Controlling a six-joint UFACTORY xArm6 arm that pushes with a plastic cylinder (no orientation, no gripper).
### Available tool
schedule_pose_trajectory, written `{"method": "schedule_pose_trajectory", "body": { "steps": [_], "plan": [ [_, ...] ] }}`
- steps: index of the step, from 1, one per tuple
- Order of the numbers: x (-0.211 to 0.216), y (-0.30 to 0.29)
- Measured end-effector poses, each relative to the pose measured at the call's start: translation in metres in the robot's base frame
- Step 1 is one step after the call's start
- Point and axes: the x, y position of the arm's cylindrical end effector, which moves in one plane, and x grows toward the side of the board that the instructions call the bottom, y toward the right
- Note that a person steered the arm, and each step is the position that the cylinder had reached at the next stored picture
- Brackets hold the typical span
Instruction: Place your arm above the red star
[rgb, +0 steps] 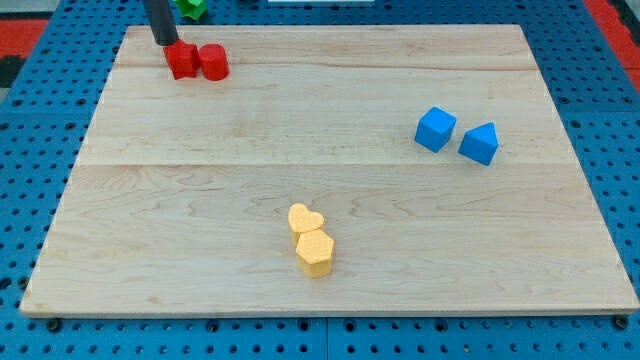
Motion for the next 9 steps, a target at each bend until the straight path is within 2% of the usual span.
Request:
{"method": "schedule_pose_trajectory", "body": {
  "steps": [9],
  "plan": [
    [-0.001, -0.032]
  ]
}}
